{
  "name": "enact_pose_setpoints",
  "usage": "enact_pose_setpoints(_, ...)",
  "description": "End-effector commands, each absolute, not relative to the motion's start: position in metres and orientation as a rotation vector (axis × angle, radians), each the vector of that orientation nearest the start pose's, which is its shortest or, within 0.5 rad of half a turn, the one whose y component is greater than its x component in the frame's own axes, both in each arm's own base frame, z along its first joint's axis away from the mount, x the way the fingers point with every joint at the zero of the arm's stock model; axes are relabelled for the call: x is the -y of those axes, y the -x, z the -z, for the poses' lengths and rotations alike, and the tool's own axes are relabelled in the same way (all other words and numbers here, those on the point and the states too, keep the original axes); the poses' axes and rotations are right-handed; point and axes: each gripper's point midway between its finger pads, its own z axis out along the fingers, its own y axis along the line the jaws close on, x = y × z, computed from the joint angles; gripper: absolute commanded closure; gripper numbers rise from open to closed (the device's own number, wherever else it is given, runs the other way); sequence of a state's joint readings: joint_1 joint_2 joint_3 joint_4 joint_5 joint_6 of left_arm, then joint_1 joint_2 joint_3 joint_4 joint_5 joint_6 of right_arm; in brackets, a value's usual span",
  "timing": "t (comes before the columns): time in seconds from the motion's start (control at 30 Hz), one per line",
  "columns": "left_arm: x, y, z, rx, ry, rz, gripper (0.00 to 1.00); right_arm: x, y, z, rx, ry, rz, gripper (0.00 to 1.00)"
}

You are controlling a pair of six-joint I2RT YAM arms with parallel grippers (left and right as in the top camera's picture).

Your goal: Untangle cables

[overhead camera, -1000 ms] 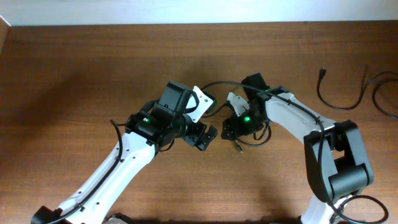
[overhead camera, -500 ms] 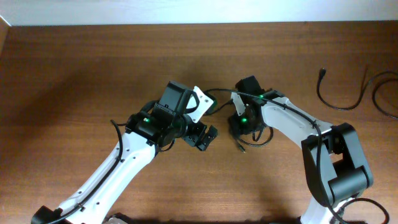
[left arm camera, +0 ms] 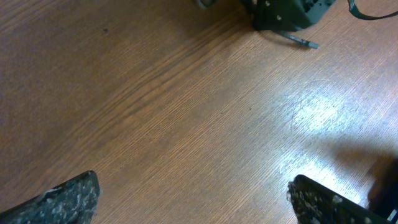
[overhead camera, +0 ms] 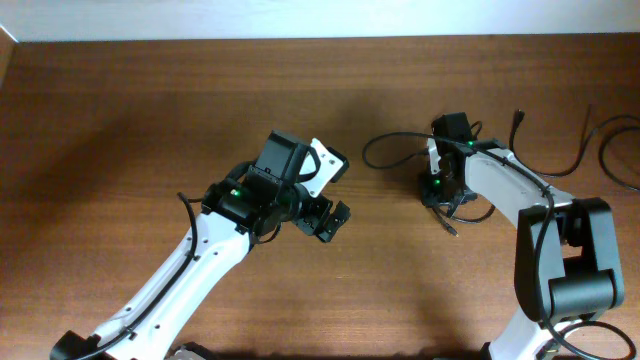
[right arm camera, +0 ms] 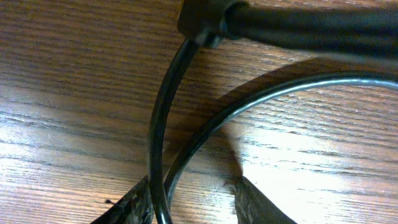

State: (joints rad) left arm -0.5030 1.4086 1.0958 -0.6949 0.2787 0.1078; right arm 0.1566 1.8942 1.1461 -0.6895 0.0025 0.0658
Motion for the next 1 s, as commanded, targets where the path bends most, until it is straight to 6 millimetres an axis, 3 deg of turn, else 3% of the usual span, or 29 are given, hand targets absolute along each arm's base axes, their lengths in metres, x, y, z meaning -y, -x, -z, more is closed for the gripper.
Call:
enact_pose_setpoints(0.0,0.213,-0.29,-0.153,-2.453,-0.869,0.5,0.01,-0.048,-0.331,0.028,-3.092,0.126,0.011,0.96)
enact_pose_setpoints(0.17,0.213,-0.29,-0.153,-2.453,-0.869,0.5,0.01,-0.049,-0.341,0.027,-3.055,0.054,0.001,0.96)
enact_pose_setpoints(0.23,0.213,-0.29,-0.153,-2.453,-0.869,0.5,0.01,-0.051,-0.353,0.015,-3.032,0.055,-0.003,0.96)
enact_pose_setpoints(0.27,0.213,-0.29,-0.153,-2.453,-0.869,0.5,0.01,-0.055,-0.379,-0.011,-2.976,0.054,-0.014,0.96)
enact_pose_setpoints(0.37,0.213,-0.29,-0.153,-2.452,-0.869,0.5,0.01,-0.063,-0.433,-0.064,-2.813,0.049,-0.043,0.96)
enact_pose_setpoints(0.4,0.213,-0.29,-0.153,-2.453,-0.869,0.5,0.01,-0.066,-0.458,-0.093,-2.725,0.045,-0.051,0.96)
enact_pose_setpoints(0.43,0.213,-0.29,-0.153,-2.453,-0.869,0.5,0.01,-0.058,-0.481,-0.123,-2.632,0.02,0.021,0.96)
enact_pose_setpoints(0.47,0.213,-0.29,-0.153,-2.453,-0.869,0.5,0.01,-0.049,-0.492,-0.138,-2.578,-0.005,0.089,0.96)
enact_pose_setpoints(0.53,0.213,-0.29,-0.153,-2.453,-0.87,0.5,0.01,-0.017,-0.522,-0.171,-2.404,-0.112,0.254,0.96)
enact_pose_setpoints(0.57,0.213,-0.29,-0.153,-2.453,-0.869,0.5,0.01,0.013,-0.535,-0.184,-2.327,-0.191,0.294,0.96)
enact_pose_setpoints(0.63,0.213,-0.29,-0.153,-2.453,-0.869,0.5,0.01,0.062,-0.542,-0.195,-2.26,-0.304,0.325,0.96)
enact_pose_setpoints(0.7,0.213,-0.29,-0.153,-2.453,-0.869,0.5,0.01,0.153,-0.527,-0.199,-2.214,-0.497,0.409,0.96)
enact_pose_setpoints(0.77,0.213,-0.29,-0.153,-2.453,-0.869,0.5,0.01,0.201,-0.511,-0.197,-2.201,-0.6,0.453,0.96)
enact_pose_setpoints(0.83,0.213,-0.29,-0.153,-2.453,-0.869,0.5,0.01,0.234,-0.501,-0.185,-2.202,-0.673,0.487,0.96)
enact_pose_setpoints(0.9,0.213,-0.29,-0.153,-2.453,-0.869,0.5,0.01,0.239,-0.504,-0.163,-2.239,-0.68,0.473,0.96)
enact_pose_setpoints(0.97,0.213,-0.29,-0.153,-2.453,-0.87,0.5,0.01,0.235,-0.515,-0.153,-2.233,-0.66,0.436,0.96)
